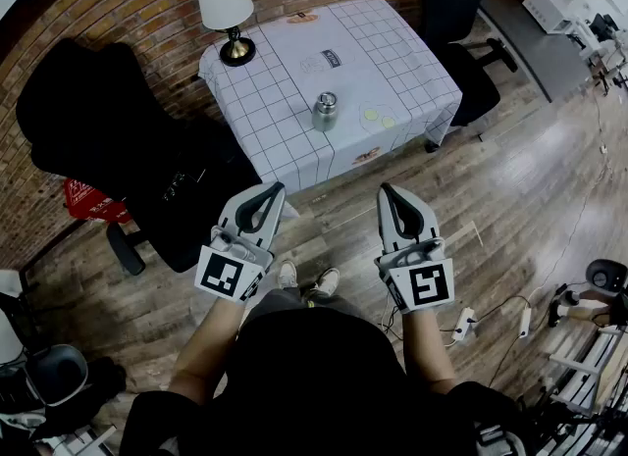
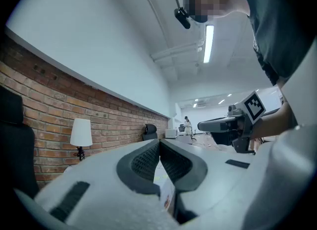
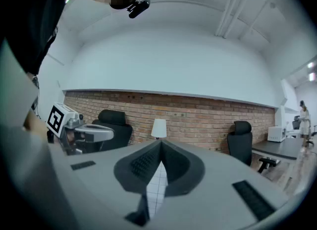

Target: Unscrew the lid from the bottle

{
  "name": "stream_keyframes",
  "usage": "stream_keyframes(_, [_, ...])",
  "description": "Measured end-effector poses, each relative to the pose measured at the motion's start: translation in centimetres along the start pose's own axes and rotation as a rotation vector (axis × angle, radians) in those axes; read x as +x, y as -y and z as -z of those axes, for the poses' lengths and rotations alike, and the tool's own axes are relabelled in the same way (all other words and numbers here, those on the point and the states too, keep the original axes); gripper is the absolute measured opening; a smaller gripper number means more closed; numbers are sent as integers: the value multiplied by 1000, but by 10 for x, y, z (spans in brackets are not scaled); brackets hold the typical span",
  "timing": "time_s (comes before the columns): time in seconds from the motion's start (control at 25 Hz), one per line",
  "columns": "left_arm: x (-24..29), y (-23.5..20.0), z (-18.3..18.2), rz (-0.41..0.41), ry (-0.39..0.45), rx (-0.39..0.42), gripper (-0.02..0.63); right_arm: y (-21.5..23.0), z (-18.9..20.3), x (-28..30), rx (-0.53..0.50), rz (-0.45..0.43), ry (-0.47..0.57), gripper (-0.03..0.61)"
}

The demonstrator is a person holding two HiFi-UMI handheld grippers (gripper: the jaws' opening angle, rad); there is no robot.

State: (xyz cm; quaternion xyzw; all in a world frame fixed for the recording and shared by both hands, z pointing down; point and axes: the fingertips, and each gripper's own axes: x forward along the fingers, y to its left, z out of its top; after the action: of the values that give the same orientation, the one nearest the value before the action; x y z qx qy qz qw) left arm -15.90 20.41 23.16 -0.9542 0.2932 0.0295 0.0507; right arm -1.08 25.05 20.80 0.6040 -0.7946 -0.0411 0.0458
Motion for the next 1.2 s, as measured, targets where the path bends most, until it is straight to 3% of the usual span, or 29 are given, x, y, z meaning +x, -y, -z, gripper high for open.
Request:
stream_keyframes(0.16, [3, 2, 3, -5, -3, -1, 23, 4, 3, -1, 15, -6, 5, 12])
stream_keyframes(0.32, [6, 6, 7, -17, -17, 1, 23, 15, 0, -3, 135, -26, 62, 12])
stream_keyframes(0.52, [8, 12, 14, -41, -30, 12, 23, 21, 12, -11, 127, -58, 69, 12])
stream_keyframes(0.8, [17, 2, 30, -64, -54, -7, 23, 23, 43, -1, 153, -91, -34, 12])
stream_keyframes(1.2, [96, -52, 50, -12, -51, -49, 23, 69, 46, 67, 101, -66, -100, 12])
